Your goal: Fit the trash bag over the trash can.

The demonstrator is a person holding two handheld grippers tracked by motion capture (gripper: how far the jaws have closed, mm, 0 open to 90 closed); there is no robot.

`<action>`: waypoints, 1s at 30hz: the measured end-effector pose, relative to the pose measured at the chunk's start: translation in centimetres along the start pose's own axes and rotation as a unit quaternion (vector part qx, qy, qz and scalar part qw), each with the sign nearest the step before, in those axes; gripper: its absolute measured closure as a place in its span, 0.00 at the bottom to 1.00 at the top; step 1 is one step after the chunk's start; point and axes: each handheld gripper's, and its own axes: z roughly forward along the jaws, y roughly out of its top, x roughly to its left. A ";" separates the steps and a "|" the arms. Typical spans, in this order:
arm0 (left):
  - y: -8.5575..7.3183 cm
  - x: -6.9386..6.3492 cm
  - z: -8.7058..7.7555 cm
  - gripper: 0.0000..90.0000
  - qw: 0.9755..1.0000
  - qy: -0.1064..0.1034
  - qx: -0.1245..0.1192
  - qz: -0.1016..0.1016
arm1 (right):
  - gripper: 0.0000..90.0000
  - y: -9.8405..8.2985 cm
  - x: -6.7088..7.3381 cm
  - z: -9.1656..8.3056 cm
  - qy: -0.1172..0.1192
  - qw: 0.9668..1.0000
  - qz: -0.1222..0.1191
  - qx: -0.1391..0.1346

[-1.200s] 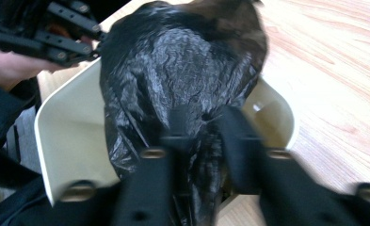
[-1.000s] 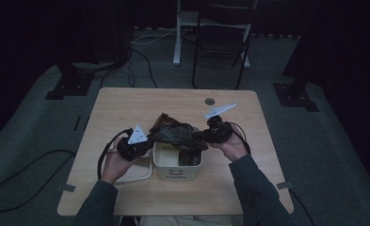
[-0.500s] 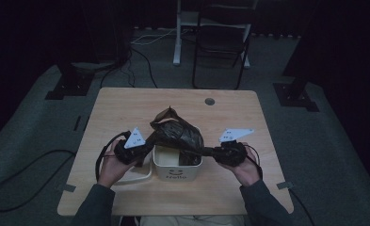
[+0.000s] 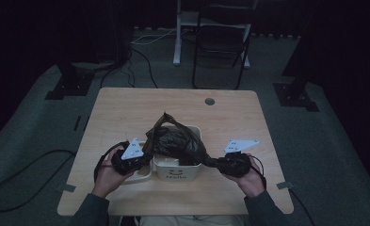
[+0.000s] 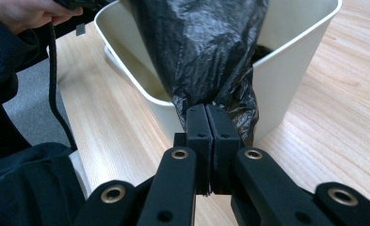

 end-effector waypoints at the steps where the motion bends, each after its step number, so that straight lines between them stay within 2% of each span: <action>1: 0.0 -0.2 0.0 0.94 1.000 -0.002 0.001 0.002 | 0.99 -0.1 0.0 0.0 0.002 1.000 0.001 0.001; 7: 0.3 -0.9 -0.1 0.95 1.000 -0.006 0.006 0.012 | 0.99 -0.3 0.4 0.7 0.016 1.000 -0.006 0.014; 10: 0.3 -1.0 0.0 0.96 1.000 -0.001 0.008 0.014 | 0.99 -0.2 0.5 1.2 0.005 1.000 -0.011 0.020; 14: 0.4 -0.6 0.2 0.97 1.000 0.005 0.008 0.009 | 1.00 -0.1 0.2 1.9 0.001 1.000 -0.005 0.019; 19: 0.3 -1.1 0.6 0.99 1.000 -0.005 0.010 0.014 | 1.00 -0.2 -0.2 3.5 -0.002 0.999 -0.001 0.032; 21: 0.2 -1.3 0.8 0.99 1.000 -0.011 0.012 0.015 | 1.00 -0.3 -0.4 4.0 -0.001 0.999 0.006 0.035; 24: -0.2 -1.3 1.4 0.99 1.000 -0.018 0.022 0.010 | 1.00 -0.5 -0.9 4.3 -0.011 0.999 0.013 0.037; 30: -0.6 -1.2 2.2 0.99 0.999 -0.024 0.034 0.002 | 0.98 -0.9 -1.9 3.9 -0.030 0.998 0.033 0.037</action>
